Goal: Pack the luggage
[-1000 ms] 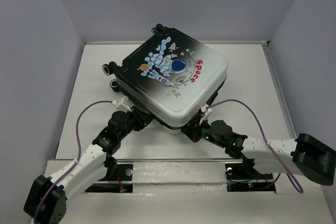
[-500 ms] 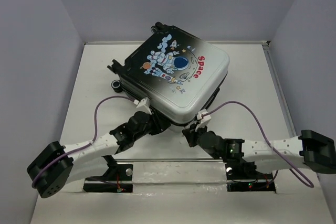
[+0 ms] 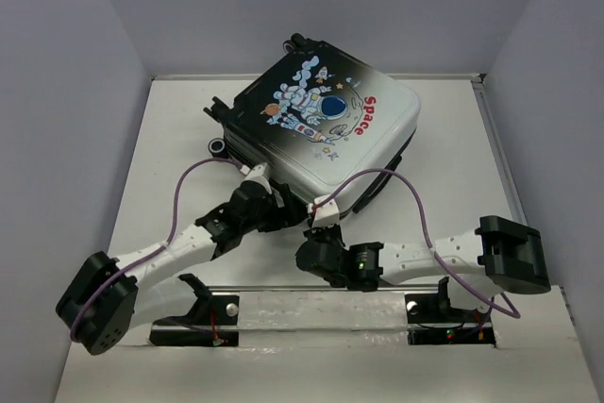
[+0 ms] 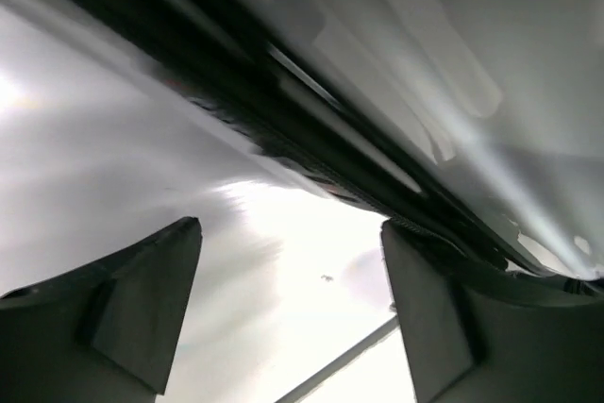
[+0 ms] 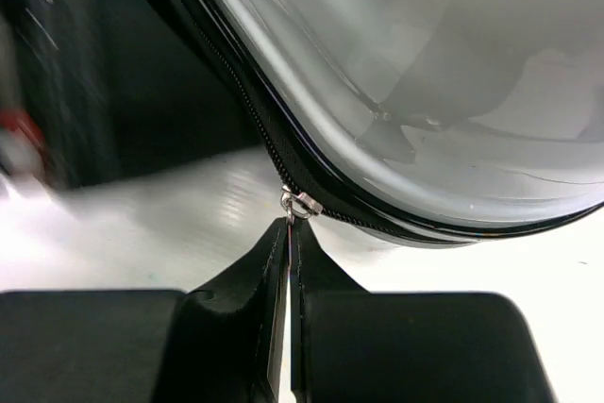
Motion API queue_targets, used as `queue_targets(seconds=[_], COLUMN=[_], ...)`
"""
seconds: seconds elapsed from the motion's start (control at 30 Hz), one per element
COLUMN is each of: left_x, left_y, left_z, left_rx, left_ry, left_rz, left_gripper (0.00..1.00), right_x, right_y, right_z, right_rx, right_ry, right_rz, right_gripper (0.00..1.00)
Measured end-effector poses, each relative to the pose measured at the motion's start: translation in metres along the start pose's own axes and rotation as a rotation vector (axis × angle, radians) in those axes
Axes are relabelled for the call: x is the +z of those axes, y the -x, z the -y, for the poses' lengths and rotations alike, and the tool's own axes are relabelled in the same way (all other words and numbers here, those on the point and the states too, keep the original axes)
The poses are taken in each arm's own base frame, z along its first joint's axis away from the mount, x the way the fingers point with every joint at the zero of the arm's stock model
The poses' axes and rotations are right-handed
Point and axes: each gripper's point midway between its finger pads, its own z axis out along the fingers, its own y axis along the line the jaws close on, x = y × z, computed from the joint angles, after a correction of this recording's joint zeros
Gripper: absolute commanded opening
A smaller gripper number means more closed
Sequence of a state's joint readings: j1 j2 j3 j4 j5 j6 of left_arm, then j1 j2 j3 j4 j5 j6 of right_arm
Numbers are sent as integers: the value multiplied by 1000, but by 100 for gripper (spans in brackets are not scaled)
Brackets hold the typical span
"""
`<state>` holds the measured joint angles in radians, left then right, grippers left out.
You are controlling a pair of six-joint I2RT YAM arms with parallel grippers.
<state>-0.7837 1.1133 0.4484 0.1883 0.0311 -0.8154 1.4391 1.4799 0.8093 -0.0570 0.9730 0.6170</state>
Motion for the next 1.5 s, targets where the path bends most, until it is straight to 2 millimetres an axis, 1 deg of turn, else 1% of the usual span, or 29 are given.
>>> queue_targets(seconds=[0.03, 0.07, 0.1, 0.13, 0.17, 0.2, 0.23, 0.27, 0.33, 0.37, 0.4, 0.43, 0.5, 0.57, 0.6, 0.63, 0.7, 0.8, 0.83, 0.97, 1.07, 1.17, 1.33, 1.47, 1.5], left_x=[-4, -11, -17, -26, -38, -55, -67, -92, -122, -132, -146, -155, -155, -146, -138, -123, -96, -66, -61, -51, -46, -40, -27, -25, -26], left_y=[7, 22, 35, 52, 72, 101, 117, 151, 192, 207, 229, 251, 278, 298, 305, 308, 312, 312, 314, 331, 340, 342, 341, 343, 344], left_z=[-7, -19, -26, -32, -37, -35, -32, -24, -16, -12, -10, -8, -14, -30, -39, -55, -77, -97, -98, -94, -91, -94, -101, -100, -100], left_rx=[-8, -28, -33, -40, -43, -46, -35, -19, -2, 7, 10, 12, -1, -30, -47, -80, -128, -177, -187, -193, -201, -215, -249, -262, -264], left_ry=[2, 23, 35, 51, 66, 63, 60, 48, 47, 47, 55, 55, 71, 103, 119, 148, 179, 194, 187, 153, 128, 121, 109, 99, 97], left_rz=[-8, 12, 40, 86, 136, 220, 270, 372, 490, 531, 586, 623, 650, 644, 632, 594, 528, 444, 432, 430, 438, 436, 417, 425, 429], left_gripper=[97, 98, 99, 99, 99, 98, 98, 98, 98, 98, 98, 98, 98, 98, 98, 98, 98, 98, 98, 97, 97, 96, 95, 91, 89], right_x=[1, 2, 3, 3, 3, 3, 3, 3, 2, 2, 2, 2, 2, 2, 1, 1, 1, 0, 0, -1, -2, -3, -3, -3, -4], right_y=[0, 1, 2, 2, 1, 1, 2, 2, 3, 3, 3, 3, 3, 3, 3, 3, 3, 1, 1, 0, 0, 0, 0, 0, 0], right_z=[-1, -3, -4, -4, -6, -7, -9, -10, -13, -13, -14, -16, -17, -19, -19, -20, -21, -23, -23, -25, -26, -25, -26, -26, -26], right_rx=[9, 29, 42, 50, 59, 65, 75, 83, 95, 97, 100, 103, 107, 110, 111, 111, 111, 108, 107, 112, 120, 124, 128, 128, 128], right_ry=[-1, 5, 9, 11, 16, 21, 27, 32, 42, 45, 50, 55, 63, 71, 74, 78, 85, 98, 100, 117, 130, 138, 143, 146, 146], right_rz=[-1, -2, -1, -3, -5, -6, -6, -8, -8, -9, -10, -11, -13, -15, -16, -18, -21, -27, -28, -31, -30, -30, -29, -31, -31], right_gripper=[7, 7, 7, 7, 7, 7, 7, 7, 7, 7, 7, 7, 7, 7, 7, 7, 7, 7, 7, 7, 7, 7, 7, 7, 7])
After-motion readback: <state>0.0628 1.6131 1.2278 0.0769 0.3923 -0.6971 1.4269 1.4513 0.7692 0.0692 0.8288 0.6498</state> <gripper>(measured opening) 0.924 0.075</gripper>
